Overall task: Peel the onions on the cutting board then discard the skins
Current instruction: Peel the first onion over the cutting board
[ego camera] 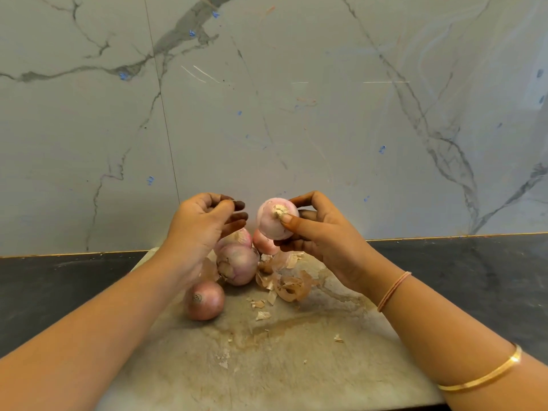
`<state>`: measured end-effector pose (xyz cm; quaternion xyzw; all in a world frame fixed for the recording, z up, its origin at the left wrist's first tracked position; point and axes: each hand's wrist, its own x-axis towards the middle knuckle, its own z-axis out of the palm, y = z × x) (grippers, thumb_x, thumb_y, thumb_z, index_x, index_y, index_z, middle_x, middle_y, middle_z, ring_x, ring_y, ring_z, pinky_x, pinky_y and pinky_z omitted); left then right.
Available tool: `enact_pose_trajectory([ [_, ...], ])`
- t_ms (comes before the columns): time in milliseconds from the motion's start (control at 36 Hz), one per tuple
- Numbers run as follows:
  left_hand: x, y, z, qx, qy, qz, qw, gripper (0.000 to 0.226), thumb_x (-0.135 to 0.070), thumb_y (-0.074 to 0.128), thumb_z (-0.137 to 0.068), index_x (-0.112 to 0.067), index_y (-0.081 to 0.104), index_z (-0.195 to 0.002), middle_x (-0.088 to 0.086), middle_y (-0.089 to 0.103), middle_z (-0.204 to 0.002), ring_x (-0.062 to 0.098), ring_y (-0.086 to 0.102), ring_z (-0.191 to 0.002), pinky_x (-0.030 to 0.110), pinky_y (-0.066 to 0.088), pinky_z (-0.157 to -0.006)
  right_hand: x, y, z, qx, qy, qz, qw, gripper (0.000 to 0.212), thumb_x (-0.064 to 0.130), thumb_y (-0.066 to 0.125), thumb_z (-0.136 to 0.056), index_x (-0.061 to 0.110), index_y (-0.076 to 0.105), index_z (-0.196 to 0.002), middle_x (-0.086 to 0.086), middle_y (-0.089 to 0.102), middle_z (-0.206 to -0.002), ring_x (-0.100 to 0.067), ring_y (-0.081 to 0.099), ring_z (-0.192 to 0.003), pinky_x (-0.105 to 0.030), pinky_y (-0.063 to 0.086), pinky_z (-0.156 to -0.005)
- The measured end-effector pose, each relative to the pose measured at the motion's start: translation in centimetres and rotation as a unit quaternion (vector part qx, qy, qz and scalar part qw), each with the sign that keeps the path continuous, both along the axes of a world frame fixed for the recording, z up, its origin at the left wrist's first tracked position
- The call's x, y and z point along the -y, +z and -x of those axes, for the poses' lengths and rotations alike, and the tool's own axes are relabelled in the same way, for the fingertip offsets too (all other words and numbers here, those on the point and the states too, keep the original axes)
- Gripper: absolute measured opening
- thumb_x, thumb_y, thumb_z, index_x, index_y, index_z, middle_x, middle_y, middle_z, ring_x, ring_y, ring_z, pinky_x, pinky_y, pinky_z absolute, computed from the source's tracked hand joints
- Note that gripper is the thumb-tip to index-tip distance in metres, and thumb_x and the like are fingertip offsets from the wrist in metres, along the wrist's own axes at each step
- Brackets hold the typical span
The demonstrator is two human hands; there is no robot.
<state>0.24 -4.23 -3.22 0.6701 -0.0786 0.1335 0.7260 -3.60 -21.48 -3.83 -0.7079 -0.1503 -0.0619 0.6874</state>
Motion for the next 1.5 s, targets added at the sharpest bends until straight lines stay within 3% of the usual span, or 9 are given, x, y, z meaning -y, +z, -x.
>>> enact_pose_trajectory([
  [222, 0.4, -0.4, 1.2, 0.128, -0.038, -0.177, 0.975, 0.006, -0.020, 0.055, -0.095, -0.021, 0.061, -0.095, 0.000, 0.070, -0.091, 0.014, 0.070, -0.082, 0.036, 0.059, -0.073, 0.0, -0.2, -0.2, 0.012, -0.025, 0.045, 0.999, 0.045, 0.014, 0.060, -0.094, 0.026, 0.043, -0.134, -0.008, 0.059, -0.121, -0.022, 0.067, -0.099, -0.032, 0.058, -0.084],
  [333, 0.8, -0.1, 2.1, 0.154, -0.080, -0.269, 0.948, 0.035, -0.046, 0.054, -0.083, -0.019, 0.052, -0.104, 0.000, 0.070, -0.088, 0.010, 0.071, -0.068, 0.025, 0.058, -0.063, -0.2, -0.3, -0.1, 0.026, -0.019, 0.063, 0.998, 0.035, 0.013, 0.060, -0.093, 0.026, 0.051, -0.124, -0.006, 0.057, -0.121, -0.023, 0.064, -0.103, -0.031, 0.059, -0.083],
  [472, 0.7, -0.4, 1.5, 0.213, -0.029, -0.341, 0.915, 0.020, -0.037, 0.047, -0.093, -0.019, 0.050, -0.101, -0.001, 0.060, -0.099, 0.003, 0.066, -0.073, 0.014, 0.051, -0.061, -0.3, -0.4, -0.1, 0.031, -0.010, 0.079, 0.996, 0.032, 0.012, 0.064, -0.091, 0.028, 0.051, -0.115, -0.004, 0.058, -0.116, -0.023, 0.064, -0.101, -0.028, 0.059, -0.078],
  [611, 0.6, -0.8, 1.0, 0.272, 0.026, -0.387, 0.881, 0.008, -0.022, 0.046, -0.097, -0.017, 0.051, -0.095, -0.002, 0.056, -0.090, 0.011, 0.054, -0.082, 0.022, 0.044, -0.066, -0.4, -0.4, 0.0, 0.045, -0.009, 0.089, 0.995, 0.036, 0.009, 0.067, -0.088, 0.030, 0.051, -0.112, 0.005, 0.058, -0.108, -0.018, 0.063, -0.097, -0.023, 0.058, -0.072],
  [778, 0.8, -0.8, 0.9, 0.308, 0.062, -0.385, 0.868, 0.013, -0.016, 0.044, -0.098, -0.021, 0.041, -0.086, -0.010, 0.049, -0.074, 0.003, 0.047, -0.070, 0.014, 0.037, -0.057, -0.5, -0.2, 0.2, 0.054, 0.000, 0.089, 0.995, 0.035, 0.008, 0.067, -0.088, 0.030, 0.051, -0.110, 0.003, 0.058, -0.112, -0.019, 0.063, -0.099, -0.024, 0.059, -0.072],
  [1000, 0.6, -0.1, 0.2, 0.273, 0.079, -0.397, 0.873, 0.010, -0.011, 0.043, -0.098, -0.013, 0.041, -0.088, 0.012, 0.060, -0.086, 0.027, 0.054, -0.076, 0.043, 0.046, -0.064, -0.8, 0.0, 0.4, 0.048, 0.012, 0.100, 0.994, 0.040, 0.003, 0.066, -0.087, 0.027, 0.050, -0.114, -0.004, 0.060, -0.116, -0.018, 0.063, -0.098, -0.025, 0.059, -0.076],
  [1250, -0.8, -0.1, -1.1, 0.236, 0.100, -0.360, 0.897, 0.011, -0.010, 0.053, -0.096, -0.020, 0.048, -0.095, -0.011, 0.060, -0.082, 0.003, 0.063, -0.061, 0.020, 0.050, -0.056, -0.3, 0.8, 0.7, 0.011, 0.052, -0.009, 0.999, 0.030, 0.002, 0.060, -0.091, 0.018, 0.051, -0.114, -0.014, 0.065, -0.110, -0.031, 0.068, -0.096, -0.035, 0.060, -0.079],
  [1389, -0.4, 0.2, -0.1, 0.276, 0.030, -0.323, 0.905, 0.023, -0.001, 0.052, -0.093, -0.019, 0.066, -0.098, -0.015, 0.064, -0.084, -0.003, 0.063, -0.080, 0.008, 0.048, -0.065, -0.2, 1.1, 0.7, 0.017, 0.026, -0.018, 0.999, 0.025, 0.007, 0.056, -0.094, 0.014, 0.049, -0.116, -0.015, 0.065, -0.108, -0.029, 0.067, -0.092, -0.037, 0.058, -0.079],
  [1500, 0.0, -0.1, 0.7, 0.258, -0.036, -0.294, 0.919, 0.018, -0.029, 0.046, -0.095, -0.033, 0.063, -0.097, -0.005, 0.070, -0.088, 0.009, 0.065, -0.082, 0.033, 0.054, -0.074, -0.2, 1.1, 0.6, 0.019, 0.002, -0.008, 1.000, 0.029, 0.009, 0.056, -0.094, 0.013, 0.048, -0.122, -0.014, 0.063, -0.111, -0.032, 0.067, -0.096, -0.039, 0.058, -0.083],
])
